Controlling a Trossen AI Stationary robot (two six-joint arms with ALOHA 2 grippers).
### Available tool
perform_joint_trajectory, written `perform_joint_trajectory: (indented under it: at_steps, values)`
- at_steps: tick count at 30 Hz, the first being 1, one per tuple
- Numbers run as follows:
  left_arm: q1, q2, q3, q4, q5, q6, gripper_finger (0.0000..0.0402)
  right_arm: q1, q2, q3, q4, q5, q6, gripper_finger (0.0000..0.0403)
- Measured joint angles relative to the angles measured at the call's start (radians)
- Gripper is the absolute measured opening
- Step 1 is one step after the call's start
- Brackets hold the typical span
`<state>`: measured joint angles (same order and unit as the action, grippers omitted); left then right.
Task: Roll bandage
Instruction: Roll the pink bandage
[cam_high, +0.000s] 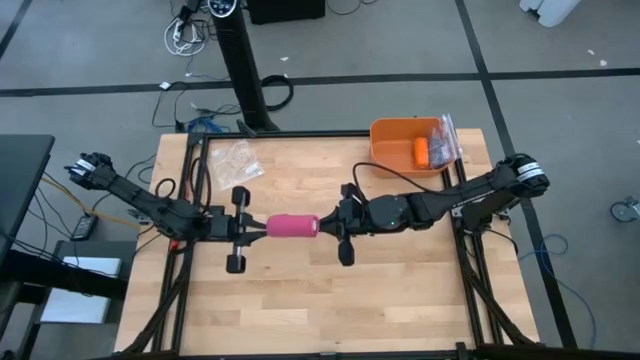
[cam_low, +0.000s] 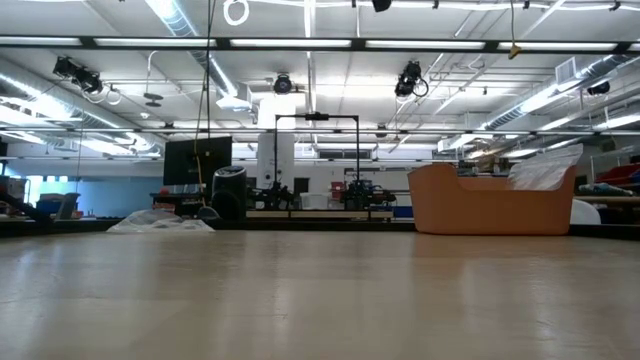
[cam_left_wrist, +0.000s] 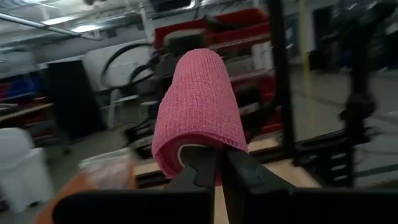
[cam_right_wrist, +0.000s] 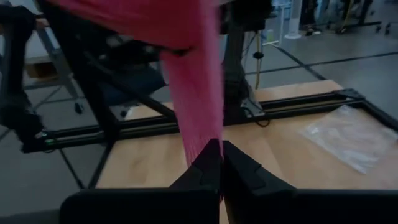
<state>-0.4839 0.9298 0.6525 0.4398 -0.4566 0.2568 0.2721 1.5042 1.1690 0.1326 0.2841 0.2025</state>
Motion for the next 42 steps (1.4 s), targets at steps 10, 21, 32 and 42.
perform_joint_trajectory:
  at_steps: [10, 21, 32, 42]
  values:
    - [0.004, 0.032, 0.000, -0.031, -0.117, 0.058, 0.0013, 0.020, -0.011, 0.030, -0.020, -0.013, 0.040, 0.0003]
    - [0.011, 0.066, 0.002, 0.021, -0.174, 0.133, 0.0013, 0.028, -0.011, 0.074, -0.076, -0.046, 0.092, 0.0003]
    - [0.014, 0.130, 0.002, -0.031, -0.227, 0.125, 0.0013, 0.025, -0.015, 0.074, -0.060, -0.031, 0.123, 0.0003]
    - [0.013, 0.178, 0.001, -0.008, -0.239, 0.137, 0.0011, 0.030, -0.016, 0.074, -0.066, 0.000, 0.173, 0.0063]
